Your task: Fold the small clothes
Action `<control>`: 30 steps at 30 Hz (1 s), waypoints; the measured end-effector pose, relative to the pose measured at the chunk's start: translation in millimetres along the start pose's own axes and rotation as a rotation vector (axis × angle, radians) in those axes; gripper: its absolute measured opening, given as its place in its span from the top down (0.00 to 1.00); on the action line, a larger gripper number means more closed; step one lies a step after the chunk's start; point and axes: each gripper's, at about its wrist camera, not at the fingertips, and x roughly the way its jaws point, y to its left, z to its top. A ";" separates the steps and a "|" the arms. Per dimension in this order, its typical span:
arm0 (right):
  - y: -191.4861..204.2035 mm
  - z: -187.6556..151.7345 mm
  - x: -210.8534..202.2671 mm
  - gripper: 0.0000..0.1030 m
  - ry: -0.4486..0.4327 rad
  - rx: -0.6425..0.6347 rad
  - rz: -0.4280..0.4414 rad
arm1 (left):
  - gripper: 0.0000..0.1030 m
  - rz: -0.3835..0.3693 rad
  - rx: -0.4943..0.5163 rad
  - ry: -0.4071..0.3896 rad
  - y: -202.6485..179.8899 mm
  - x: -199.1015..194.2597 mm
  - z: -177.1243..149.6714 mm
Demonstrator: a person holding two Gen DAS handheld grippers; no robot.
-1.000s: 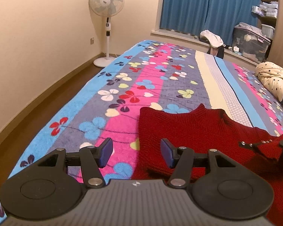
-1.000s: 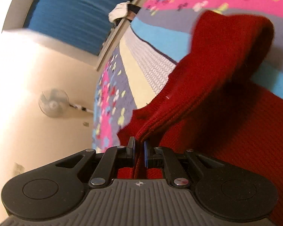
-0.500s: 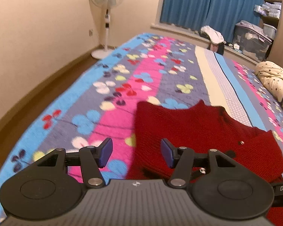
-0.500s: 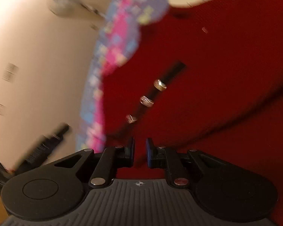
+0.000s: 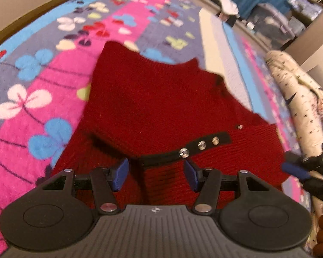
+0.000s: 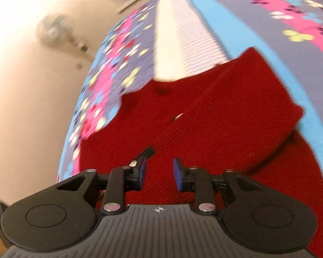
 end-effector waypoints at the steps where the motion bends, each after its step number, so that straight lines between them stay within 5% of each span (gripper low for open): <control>1: -5.1 1.9 -0.9 0.71 -0.014 0.026 -0.010 | 0.40 -0.003 0.000 0.019 0.1 6.5 -0.1; 3: -12.5 3.5 0.1 0.71 -0.039 0.068 -0.024 | 0.40 0.011 0.024 0.034 -4.0 17.1 -1.8; 5: -18.9 5.7 0.3 0.71 -0.062 0.096 -0.042 | 0.60 0.031 0.129 0.042 -16.3 20.2 -3.9; 6: -22.0 6.9 -0.4 0.71 -0.077 0.111 -0.056 | 0.78 0.040 0.171 0.056 -21.9 19.6 -4.9; 9: -35.2 12.0 -3.9 0.71 -0.132 0.167 -0.103 | 0.86 0.053 0.246 -0.003 -34.7 -3.7 2.0; 12: -49.7 16.3 -11.5 0.71 -0.199 0.247 -0.138 | 0.87 0.121 0.259 -0.245 -35.4 -39.7 14.7; 14: -55.6 17.5 -14.3 0.71 -0.232 0.282 -0.134 | 0.86 0.220 0.205 -0.327 -20.2 -46.3 24.4; 20: -67.0 15.8 -9.1 0.71 -0.250 0.346 -0.156 | 0.61 0.337 0.121 -0.327 7.5 -35.7 36.1; 30: -74.6 15.5 9.8 0.71 -0.222 0.358 -0.116 | 0.61 0.213 0.147 -0.286 -5.6 -32.1 31.0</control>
